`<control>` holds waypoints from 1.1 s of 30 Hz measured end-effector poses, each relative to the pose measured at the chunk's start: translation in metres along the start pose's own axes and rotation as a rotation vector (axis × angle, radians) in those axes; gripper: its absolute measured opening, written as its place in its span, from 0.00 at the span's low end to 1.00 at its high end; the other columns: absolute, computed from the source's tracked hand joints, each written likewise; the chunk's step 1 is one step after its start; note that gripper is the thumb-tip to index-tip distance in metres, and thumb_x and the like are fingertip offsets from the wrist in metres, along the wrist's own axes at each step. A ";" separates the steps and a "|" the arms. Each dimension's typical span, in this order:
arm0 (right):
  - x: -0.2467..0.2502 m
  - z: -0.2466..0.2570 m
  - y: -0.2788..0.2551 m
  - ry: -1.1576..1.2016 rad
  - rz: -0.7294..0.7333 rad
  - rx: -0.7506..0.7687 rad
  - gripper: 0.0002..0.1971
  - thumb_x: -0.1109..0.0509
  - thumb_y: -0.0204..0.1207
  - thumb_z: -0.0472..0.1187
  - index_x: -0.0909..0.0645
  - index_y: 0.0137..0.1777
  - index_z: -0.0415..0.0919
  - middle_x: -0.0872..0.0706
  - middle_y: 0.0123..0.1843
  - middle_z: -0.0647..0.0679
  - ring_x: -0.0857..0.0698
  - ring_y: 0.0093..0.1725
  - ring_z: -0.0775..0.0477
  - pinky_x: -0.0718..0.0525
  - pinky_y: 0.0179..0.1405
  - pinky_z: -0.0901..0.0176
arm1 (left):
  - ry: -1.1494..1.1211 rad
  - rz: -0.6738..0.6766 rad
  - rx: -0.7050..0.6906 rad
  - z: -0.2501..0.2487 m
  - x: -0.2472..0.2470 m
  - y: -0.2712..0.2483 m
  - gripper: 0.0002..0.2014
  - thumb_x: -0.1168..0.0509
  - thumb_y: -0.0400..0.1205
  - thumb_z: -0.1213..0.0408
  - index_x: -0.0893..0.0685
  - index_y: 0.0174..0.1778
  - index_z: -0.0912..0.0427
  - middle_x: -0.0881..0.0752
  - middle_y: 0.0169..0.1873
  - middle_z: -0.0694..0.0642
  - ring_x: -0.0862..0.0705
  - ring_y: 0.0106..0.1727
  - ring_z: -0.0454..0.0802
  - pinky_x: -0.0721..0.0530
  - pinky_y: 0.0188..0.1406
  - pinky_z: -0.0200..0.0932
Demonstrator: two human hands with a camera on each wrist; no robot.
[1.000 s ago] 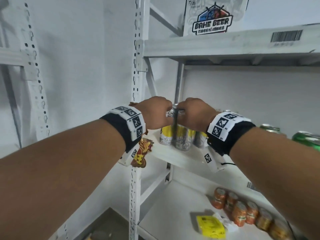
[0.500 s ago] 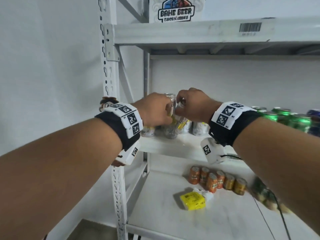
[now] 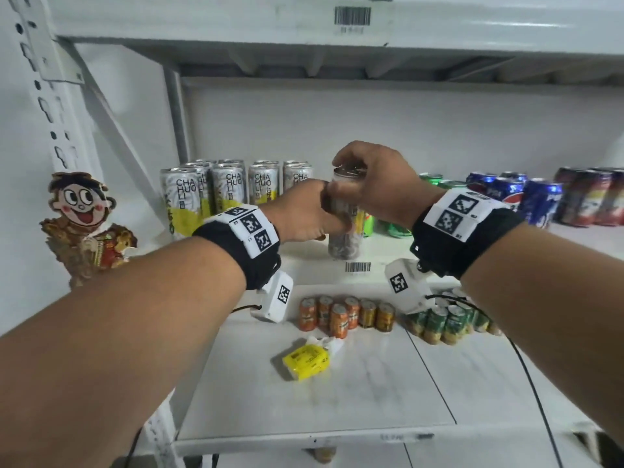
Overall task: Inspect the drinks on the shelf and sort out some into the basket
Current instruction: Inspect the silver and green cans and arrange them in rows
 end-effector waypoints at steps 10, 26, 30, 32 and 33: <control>-0.007 -0.115 -0.021 0.636 -0.090 -0.182 0.26 0.19 0.80 0.37 0.23 0.75 0.39 0.08 0.60 0.38 0.07 0.55 0.47 0.07 0.52 0.51 | -0.241 -0.185 0.037 0.027 -0.042 0.037 0.21 0.17 0.71 0.54 0.09 0.59 0.53 0.03 0.52 0.54 0.04 0.57 0.55 0.05 0.61 0.65; -0.046 -0.151 -0.037 0.918 0.274 -0.225 0.22 0.21 0.78 0.43 0.17 0.68 0.32 0.07 0.60 0.37 0.07 0.59 0.34 0.08 0.60 0.37 | -0.200 -0.203 -0.075 0.029 -0.060 0.021 0.33 0.13 0.74 0.57 0.15 0.75 0.50 0.06 0.63 0.47 0.07 0.64 0.45 0.08 0.66 0.49; -0.044 -0.148 -0.037 0.952 0.289 -0.130 0.26 0.20 0.77 0.35 0.19 0.74 0.30 0.10 0.68 0.34 0.11 0.69 0.30 0.14 0.71 0.33 | -0.118 -0.211 -0.120 0.028 -0.059 0.025 0.33 0.12 0.73 0.56 0.16 0.74 0.43 0.08 0.67 0.43 0.10 0.70 0.44 0.12 0.74 0.57; -0.043 -0.150 -0.037 0.961 0.276 -0.112 0.25 0.19 0.76 0.32 0.18 0.73 0.31 0.09 0.67 0.36 0.10 0.68 0.33 0.12 0.70 0.37 | -0.129 -0.210 -0.117 0.031 -0.059 0.028 0.35 0.12 0.71 0.58 0.16 0.73 0.43 0.08 0.67 0.43 0.11 0.71 0.44 0.12 0.76 0.57; -0.042 -0.150 -0.038 0.965 0.266 -0.109 0.26 0.18 0.75 0.32 0.18 0.72 0.32 0.08 0.66 0.37 0.10 0.68 0.34 0.11 0.69 0.39 | -0.151 -0.216 -0.119 0.033 -0.059 0.028 0.35 0.12 0.69 0.59 0.16 0.71 0.42 0.08 0.66 0.43 0.10 0.71 0.44 0.12 0.76 0.55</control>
Point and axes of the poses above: each hand's wrist, its own y-axis towards the middle knuckle, its own x-axis out of the back of the hand, z = x × y, the point moved 10 cm from there along y, towards the middle knuckle
